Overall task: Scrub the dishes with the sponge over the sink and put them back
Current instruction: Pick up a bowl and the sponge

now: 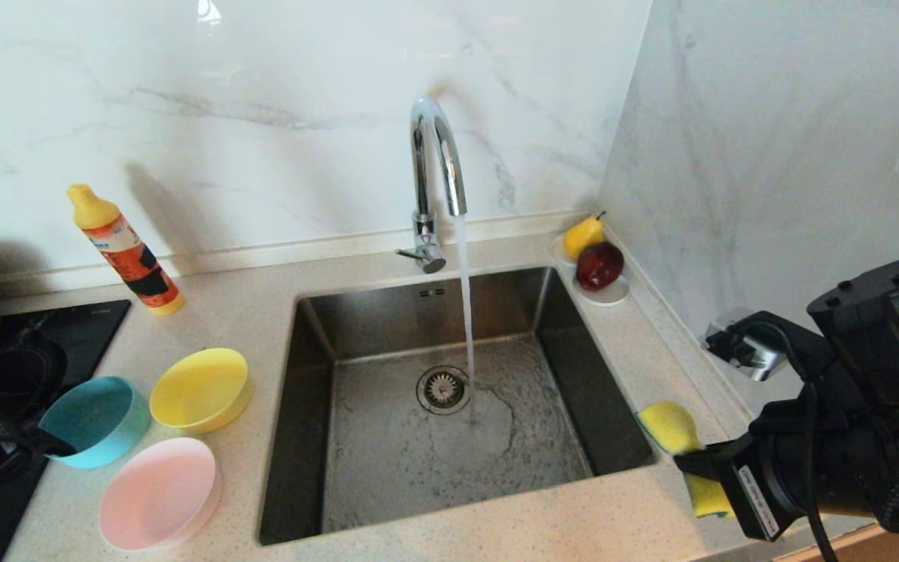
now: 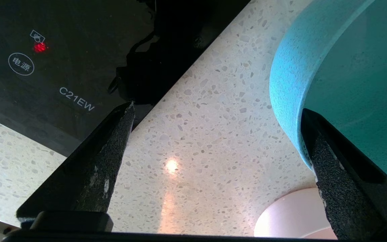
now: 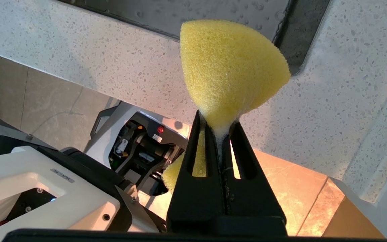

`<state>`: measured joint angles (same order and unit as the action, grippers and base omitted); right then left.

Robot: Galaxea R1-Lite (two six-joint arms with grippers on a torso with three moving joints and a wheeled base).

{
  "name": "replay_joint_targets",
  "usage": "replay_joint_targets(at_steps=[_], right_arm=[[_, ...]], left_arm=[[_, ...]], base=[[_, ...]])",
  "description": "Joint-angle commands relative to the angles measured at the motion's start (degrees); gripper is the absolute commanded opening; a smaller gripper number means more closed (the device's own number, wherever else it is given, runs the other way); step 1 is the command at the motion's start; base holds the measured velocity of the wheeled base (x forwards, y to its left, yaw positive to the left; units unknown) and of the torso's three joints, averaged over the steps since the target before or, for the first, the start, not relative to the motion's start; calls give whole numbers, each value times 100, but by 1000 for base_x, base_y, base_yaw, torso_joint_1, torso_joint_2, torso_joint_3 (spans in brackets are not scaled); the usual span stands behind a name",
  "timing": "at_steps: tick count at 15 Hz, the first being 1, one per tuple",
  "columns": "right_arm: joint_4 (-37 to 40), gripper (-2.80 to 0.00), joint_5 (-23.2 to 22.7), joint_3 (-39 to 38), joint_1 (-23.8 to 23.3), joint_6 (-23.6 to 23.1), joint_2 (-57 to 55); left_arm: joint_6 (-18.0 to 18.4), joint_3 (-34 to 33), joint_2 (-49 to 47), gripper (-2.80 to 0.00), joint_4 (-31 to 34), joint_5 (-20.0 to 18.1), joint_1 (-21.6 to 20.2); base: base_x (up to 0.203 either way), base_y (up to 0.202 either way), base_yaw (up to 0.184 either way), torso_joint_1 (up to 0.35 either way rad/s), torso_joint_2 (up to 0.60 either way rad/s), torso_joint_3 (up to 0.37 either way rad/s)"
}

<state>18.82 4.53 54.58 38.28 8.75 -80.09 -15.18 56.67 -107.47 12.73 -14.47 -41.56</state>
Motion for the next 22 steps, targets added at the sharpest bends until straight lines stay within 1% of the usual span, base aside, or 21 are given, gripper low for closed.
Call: replay_joint_targets(at_steps=[1, 5, 7, 10, 13, 17, 19, 20, 21, 22], right_arm=[[7, -280, 3, 0, -5, 4, 23], [7, -280, -14, 1, 4, 12, 46], [7, -280, -14, 18, 4, 12, 46], [7, -280, -14, 53, 4, 12, 46], [7, -280, -14, 62, 4, 21, 20], [16, -280, -5, 97, 4, 21, 29], [16, -280, -5, 97, 4, 13, 64], [16, -280, 4, 97, 4, 21, 77], [25, -280, 4, 97, 4, 21, 90], [25, -280, 12, 106, 4, 19, 100]], left_arm=[[-12, 37, -16, -280, 11, -12, -1], [-28, 82, -63, -280, 9, -12, -1], [-159, 210, -63, -280, 2, 5, -1], [-244, 474, -149, -280, 10, 253, -34], [-258, 613, -146, -280, 19, 291, -116], [-264, 464, -53, -280, 88, 242, -112], [-359, 230, -62, -280, 16, 221, -49], [-410, 229, -96, -280, 11, 246, -45], [-432, 230, -108, 0, 3, 269, -45], [-449, 262, -101, 0, 7, 262, -45]], base=[[0, 0, 0, 0, 0, 0], [0, 0, 0, 0, 0, 0], [0, 0, 0, 0, 0, 0], [0, 0, 0, 0, 0, 0], [0, 0, 0, 0, 0, 0], [0, 0, 0, 0, 0, 0], [0, 0, 0, 0, 0, 0], [0, 0, 0, 0, 0, 0], [0, 0, 0, 0, 0, 0], [0, 0, 0, 0, 0, 0]])
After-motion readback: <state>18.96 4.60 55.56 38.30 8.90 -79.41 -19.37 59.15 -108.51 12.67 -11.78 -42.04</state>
